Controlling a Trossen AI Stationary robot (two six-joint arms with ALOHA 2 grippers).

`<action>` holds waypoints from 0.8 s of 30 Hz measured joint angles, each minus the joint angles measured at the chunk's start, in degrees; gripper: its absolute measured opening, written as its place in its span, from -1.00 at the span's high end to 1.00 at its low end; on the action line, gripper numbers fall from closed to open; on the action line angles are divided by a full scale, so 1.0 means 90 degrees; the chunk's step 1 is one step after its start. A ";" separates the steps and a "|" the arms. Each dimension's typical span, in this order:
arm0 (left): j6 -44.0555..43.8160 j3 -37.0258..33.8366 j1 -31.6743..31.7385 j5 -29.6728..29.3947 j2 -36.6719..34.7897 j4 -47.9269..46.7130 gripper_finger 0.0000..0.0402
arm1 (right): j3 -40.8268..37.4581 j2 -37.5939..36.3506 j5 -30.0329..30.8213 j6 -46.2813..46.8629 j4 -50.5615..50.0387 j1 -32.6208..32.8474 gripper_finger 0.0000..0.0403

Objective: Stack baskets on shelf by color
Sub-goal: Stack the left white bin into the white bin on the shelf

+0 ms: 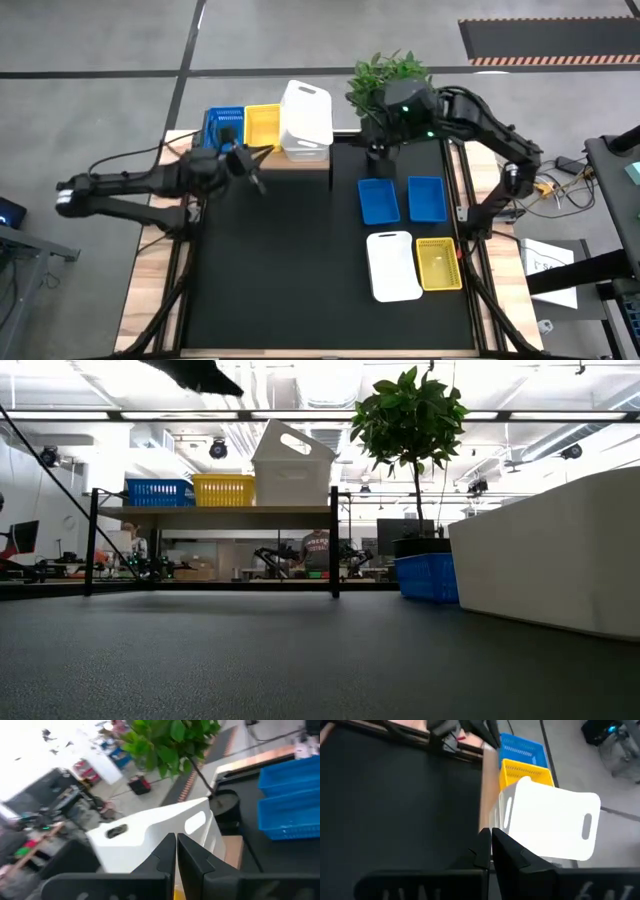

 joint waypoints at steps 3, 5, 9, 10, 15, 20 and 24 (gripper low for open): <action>-0.0041 0.0071 0.0845 0.0879 0.0256 -0.0066 1.00 | -0.0195 -0.0299 0.0009 0.0007 0.0182 0.0028 0.96; -0.0055 0.0220 0.1354 0.1215 0.0464 -0.0210 1.00 | -0.0334 -0.0447 0.0021 0.0001 0.0221 0.0025 0.96; -0.0055 0.0649 0.2100 0.1788 0.0873 -0.0727 1.00 | -0.0569 -0.0532 0.0017 0.0104 0.0343 0.0028 0.96; -0.0057 0.0757 0.2224 0.1875 0.0999 -0.0834 1.00 | -0.0611 -0.0530 0.0017 0.0144 0.0339 0.0030 0.96; 0.0069 0.0960 0.2621 0.2008 0.1579 -0.0855 1.00 | -0.0857 -0.0544 0.0019 0.0257 0.0355 0.0028 0.96; 0.0169 0.1127 0.2764 0.2032 0.1997 -0.0850 1.00 | -0.1074 -0.0449 0.0019 0.0435 0.0350 0.0028 0.96; 0.0190 0.1161 0.2766 0.2029 0.2189 -0.0859 1.00 | -0.1223 -0.0436 0.0022 0.0484 0.0405 0.0028 0.96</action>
